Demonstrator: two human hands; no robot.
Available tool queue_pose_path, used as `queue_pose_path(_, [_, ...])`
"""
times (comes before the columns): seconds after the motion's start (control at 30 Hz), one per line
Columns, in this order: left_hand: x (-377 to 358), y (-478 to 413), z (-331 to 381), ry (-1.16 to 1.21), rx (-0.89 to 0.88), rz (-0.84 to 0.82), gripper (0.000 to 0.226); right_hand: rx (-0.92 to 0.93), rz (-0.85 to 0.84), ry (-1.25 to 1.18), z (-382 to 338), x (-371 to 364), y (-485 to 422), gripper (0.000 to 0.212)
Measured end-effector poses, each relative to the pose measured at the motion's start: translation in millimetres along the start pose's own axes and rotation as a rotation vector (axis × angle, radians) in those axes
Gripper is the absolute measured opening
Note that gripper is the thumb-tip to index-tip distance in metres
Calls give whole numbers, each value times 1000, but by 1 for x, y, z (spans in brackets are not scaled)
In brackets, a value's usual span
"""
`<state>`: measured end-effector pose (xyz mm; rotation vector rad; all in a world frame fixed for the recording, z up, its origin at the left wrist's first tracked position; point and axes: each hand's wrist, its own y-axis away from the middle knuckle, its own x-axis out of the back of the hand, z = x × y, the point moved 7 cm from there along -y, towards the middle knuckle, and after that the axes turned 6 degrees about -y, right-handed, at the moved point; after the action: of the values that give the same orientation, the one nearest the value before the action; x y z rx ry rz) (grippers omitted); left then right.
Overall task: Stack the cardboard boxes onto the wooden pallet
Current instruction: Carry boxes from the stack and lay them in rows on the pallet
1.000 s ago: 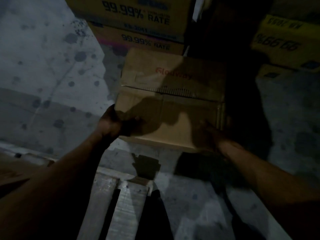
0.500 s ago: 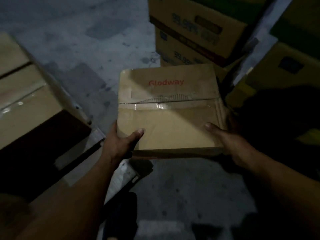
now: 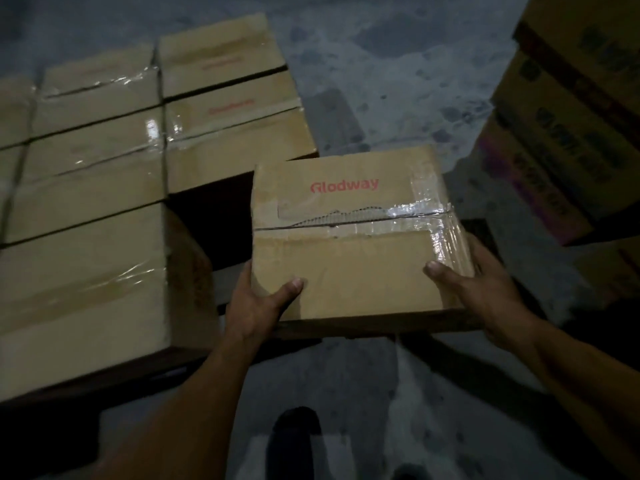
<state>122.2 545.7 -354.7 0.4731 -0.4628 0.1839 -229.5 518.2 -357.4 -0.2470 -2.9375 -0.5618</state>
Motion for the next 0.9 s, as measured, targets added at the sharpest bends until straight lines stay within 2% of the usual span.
queue_pose_path(0.13, [51,2,-38,-38,50,42,78,-18,-74,36,0,-62,2,66])
queue_pose_path(0.23, [84,-1,-63,-104,101,75,100,-36,-114,62,1,-102,2,64])
queue_pose_path(0.3, [101,-7,-80,-244,182,98,113,-49,-139,79,1,-123,-3,65])
queue_pose_path(0.4, [124,-16,-102,-400,292,102,122,-38,-164,116,-3,-150,-14,69])
queue_pose_path(0.67, [133,-38,-91,-420,237,150,108,-14,-209,80,-4,-171,-39,51])
queue_pose_path(0.9, [124,-36,-93,-446,249,247,103,-50,-196,87,19,-177,-38,55])
